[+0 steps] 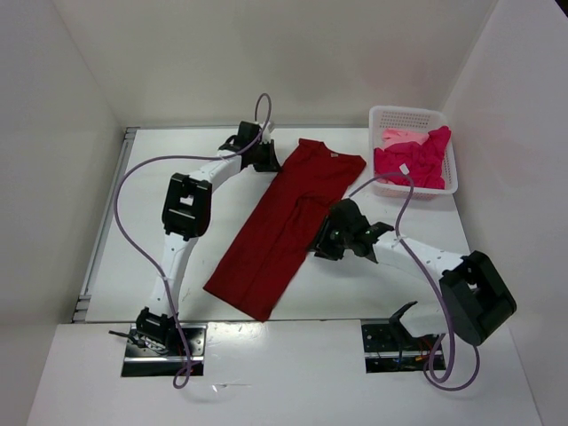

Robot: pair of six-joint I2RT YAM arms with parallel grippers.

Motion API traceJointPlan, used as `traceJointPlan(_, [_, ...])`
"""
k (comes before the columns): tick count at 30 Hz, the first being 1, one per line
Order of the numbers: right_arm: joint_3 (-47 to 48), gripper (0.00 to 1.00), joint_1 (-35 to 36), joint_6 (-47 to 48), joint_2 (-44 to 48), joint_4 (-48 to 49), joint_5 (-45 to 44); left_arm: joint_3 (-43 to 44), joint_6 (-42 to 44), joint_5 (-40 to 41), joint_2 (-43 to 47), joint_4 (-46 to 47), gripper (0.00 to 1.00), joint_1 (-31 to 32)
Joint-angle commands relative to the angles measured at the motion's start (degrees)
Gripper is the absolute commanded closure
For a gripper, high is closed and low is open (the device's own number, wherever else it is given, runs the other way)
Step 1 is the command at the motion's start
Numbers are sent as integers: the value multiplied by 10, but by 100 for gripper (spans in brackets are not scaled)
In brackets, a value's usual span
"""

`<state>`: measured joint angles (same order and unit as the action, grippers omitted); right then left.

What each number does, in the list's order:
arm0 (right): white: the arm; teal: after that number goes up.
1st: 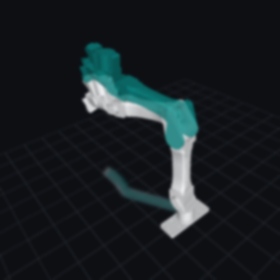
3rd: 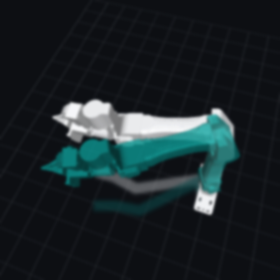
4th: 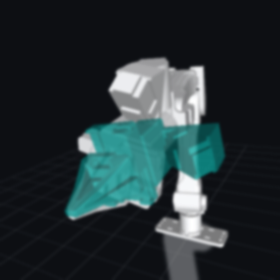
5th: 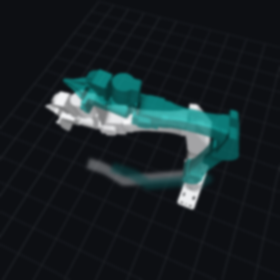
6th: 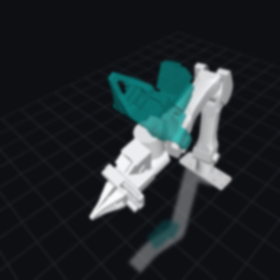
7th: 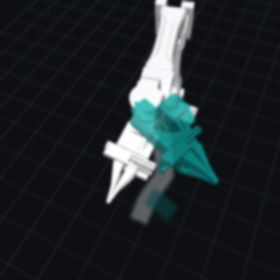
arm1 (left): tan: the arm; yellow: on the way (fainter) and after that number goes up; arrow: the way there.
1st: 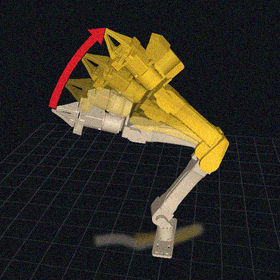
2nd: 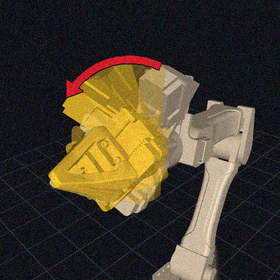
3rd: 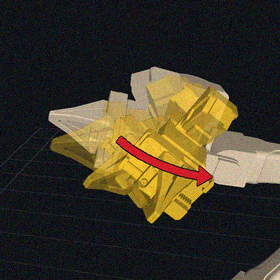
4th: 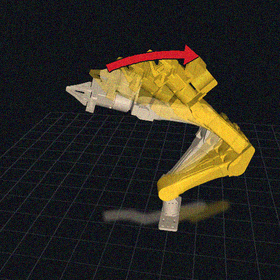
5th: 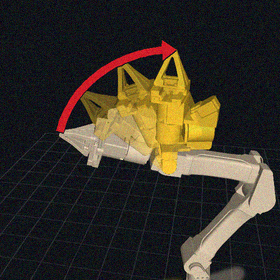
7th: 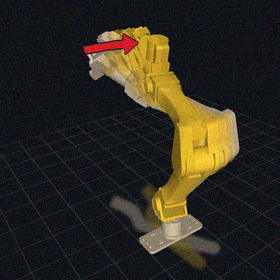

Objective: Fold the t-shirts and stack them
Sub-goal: Rotate the tshirt 95 degrees

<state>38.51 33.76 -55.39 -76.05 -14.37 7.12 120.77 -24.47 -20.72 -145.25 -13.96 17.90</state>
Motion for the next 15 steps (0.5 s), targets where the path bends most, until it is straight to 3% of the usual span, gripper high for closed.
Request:
traceJointPlan(1, [34, 58, -10, 25, -13, 3, 8, -9, -28, 32, 37, 38, 100, -83])
traceJointPlan(5, [47, 57, -10, 35, -41, 9, 15, -95, -78, 9, 80, 86, 99, -159])
traceJointPlan(11, [92, 53, -10, 63, -89, 9, 26, -229, -114, 68, 159, 108, 93, -177])
traceJointPlan(12, [99, 51, -10, 65, -99, 9, 35, -261, -128, 72, 177, 121, 88, -179])
traceJointPlan(15, [115, 49, -7, 71, -126, 9, 55, -324, -144, 67, 235, 169, 41, -179])
